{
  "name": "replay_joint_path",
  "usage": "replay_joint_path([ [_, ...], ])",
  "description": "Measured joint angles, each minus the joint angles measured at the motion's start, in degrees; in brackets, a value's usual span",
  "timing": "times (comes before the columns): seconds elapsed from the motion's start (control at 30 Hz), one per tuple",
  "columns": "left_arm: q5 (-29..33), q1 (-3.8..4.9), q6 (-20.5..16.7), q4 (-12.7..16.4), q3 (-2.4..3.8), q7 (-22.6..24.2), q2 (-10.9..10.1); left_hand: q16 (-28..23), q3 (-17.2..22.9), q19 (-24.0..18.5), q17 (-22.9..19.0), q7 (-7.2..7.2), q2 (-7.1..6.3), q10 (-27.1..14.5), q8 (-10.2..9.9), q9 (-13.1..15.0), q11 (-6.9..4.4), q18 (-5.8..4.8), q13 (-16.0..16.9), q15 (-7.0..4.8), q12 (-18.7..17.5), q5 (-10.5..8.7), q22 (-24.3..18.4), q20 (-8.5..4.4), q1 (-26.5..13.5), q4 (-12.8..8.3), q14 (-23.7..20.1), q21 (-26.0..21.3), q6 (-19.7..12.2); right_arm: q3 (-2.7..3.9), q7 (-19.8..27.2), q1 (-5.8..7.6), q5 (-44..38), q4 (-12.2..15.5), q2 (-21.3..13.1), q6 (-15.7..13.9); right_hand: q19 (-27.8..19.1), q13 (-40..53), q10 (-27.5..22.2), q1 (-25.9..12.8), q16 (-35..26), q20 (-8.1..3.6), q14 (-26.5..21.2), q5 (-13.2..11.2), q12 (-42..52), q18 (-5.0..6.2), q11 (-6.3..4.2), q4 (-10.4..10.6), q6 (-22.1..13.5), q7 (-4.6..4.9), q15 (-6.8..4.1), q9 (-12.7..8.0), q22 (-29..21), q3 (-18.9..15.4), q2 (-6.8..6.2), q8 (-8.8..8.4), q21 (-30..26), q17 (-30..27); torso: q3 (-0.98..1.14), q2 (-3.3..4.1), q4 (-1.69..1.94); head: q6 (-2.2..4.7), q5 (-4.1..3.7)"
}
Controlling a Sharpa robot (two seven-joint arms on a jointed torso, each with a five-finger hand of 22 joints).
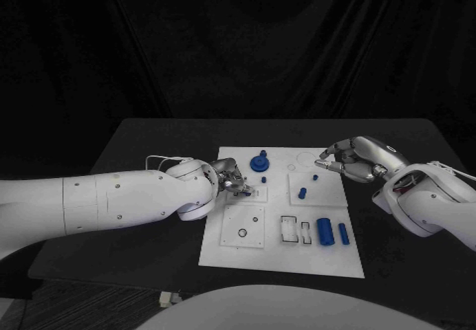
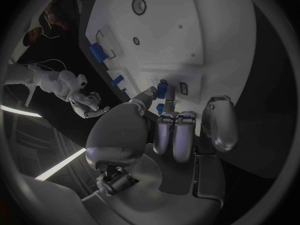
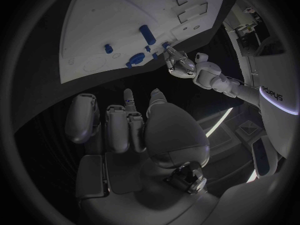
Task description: Assemble the parts on the task board
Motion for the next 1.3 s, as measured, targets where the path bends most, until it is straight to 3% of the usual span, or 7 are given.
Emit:
replay_joint_path([
  [0.43,0.0,0.0,0.2,0.1,0.01,-0.1,-0.1,-0.2,-3.9,-0.2,0.0,0.13,-0.73,0.0,-0.2,-1.4,0.42,0.0,0.0,0.0,0.0,-0.4,0.0,0.15,-1.6,3.9,0.0,-0.8,-0.1,0.0,0.0,-0.03,0.0,0.0,0.0,0.1,0.0,0.0,0.0,0.1,0.0,0.0,0.0,0.0,0.0,0.0,0.0,0.0,0.0,0.0,0.0,0.0,0.0,0.0,-0.09,0.0,0.0,0.0,0.01,0.0,0.0,0.0,-0.04],
  [0.73,0.0,0.0,0.3,0.2,0.0,-0.1,-0.2,-0.2,-4.6,-0.1,0.0,0.07,-0.62,0.0,-0.2,-1.6,0.42,0.0,0.0,0.0,0.0,0.15,0.0,0.15,-1.4,4.6,0.0,-1.0,0.4,0.0,-0.1,-0.05,0.0,-0.2,0.1,0.2,0.0,0.0,0.0,0.6,0.0,0.0,0.0,0.2,-0.1,0.0,0.0,0.0,0.0,0.0,0.0,0.0,0.0,0.0,0.03,0.0,0.0,0.0,0.01,0.0,0.0,0.0,0.02],
  [0.8,0.0,-0.01,0.3,0.2,0.0,0.0,-0.2,-0.2,-4.0,-0.1,0.0,-0.41,-0.08,0.0,0.4,-1.6,0.42,0.0,0.0,0.0,0.0,2.56,0.0,0.15,1.5,3.7,0.0,-1.0,1.2,0.0,-0.1,-0.05,0.0,-0.2,0.1,0.2,0.0,0.0,0.0,0.6,0.0,0.0,0.0,0.2,-0.2,0.0,0.0,0.0,0.0,0.0,0.0,0.0,0.0,0.0,0.04,0.0,0.0,0.0,0.01,0.01,0.0,0.0,0.06],
  [0.87,0.0,-0.01,0.4,0.2,0.0,0.1,-0.2,-0.2,-3.0,-0.1,0.0,-0.8,0.13,0.0,1.3,-1.2,-0.06,-0.01,0.0,-0.02,0.0,3.63,0.0,0.15,4.2,2.0,0.0,-1.0,2.0,0.0,-0.1,-0.06,0.0,-0.3,0.1,0.2,0.0,0.0,0.0,0.6,0.0,0.0,0.0,0.5,-0.2,0.0,0.0,0.0,0.0,0.0,0.0,0.0,0.0,0.0,0.06,0.0,0.0,0.0,0.01,0.01,0.0,0.0,0.07],
  [1.17,0.0,-0.01,0.6,0.1,0.05,0.3,-0.1,-0.2,-2.0,0.1,0.0,-0.98,0.11,0.0,1.8,-0.8,-0.23,-0.01,0.0,-0.45,0.0,3.83,0.0,-0.06,5.4,1.0,0.0,-1.0,2.3,0.0,-0.1,-0.08,0.0,-0.3,0.1,0.3,0.0,0.0,-0.1,0.8,0.0,0.0,0.0,0.5,-0.2,0.0,0.09,0.0,0.0,0.0,0.01,0.0,0.0,0.0,0.19,0.0,0.0,0.0,0.01,0.01,0.0,0.0,-0.03],
  [1.3,0.0,-0.01,0.7,0.1,0.09,0.5,0.0,-0.2,-0.2,0.0,0.0,-0.85,-0.37,-0.1,2.9,-0.7,-0.48,0.0,0.0,-0.45,0.0,5.72,0.0,-0.47,6.6,-0.8,0.0,-1.0,2.3,0.0,-0.1,-0.08,0.0,-0.3,0.1,0.3,0.0,0.0,-0.1,0.8,0.0,0.0,-0.1,0.5,-0.2,0.0,0.09,0.0,0.0,0.0,0.09,0.0,0.0,0.0,0.19,0.0,0.0,0.0,0.01,0.01,0.0,0.0,-0.03],
])
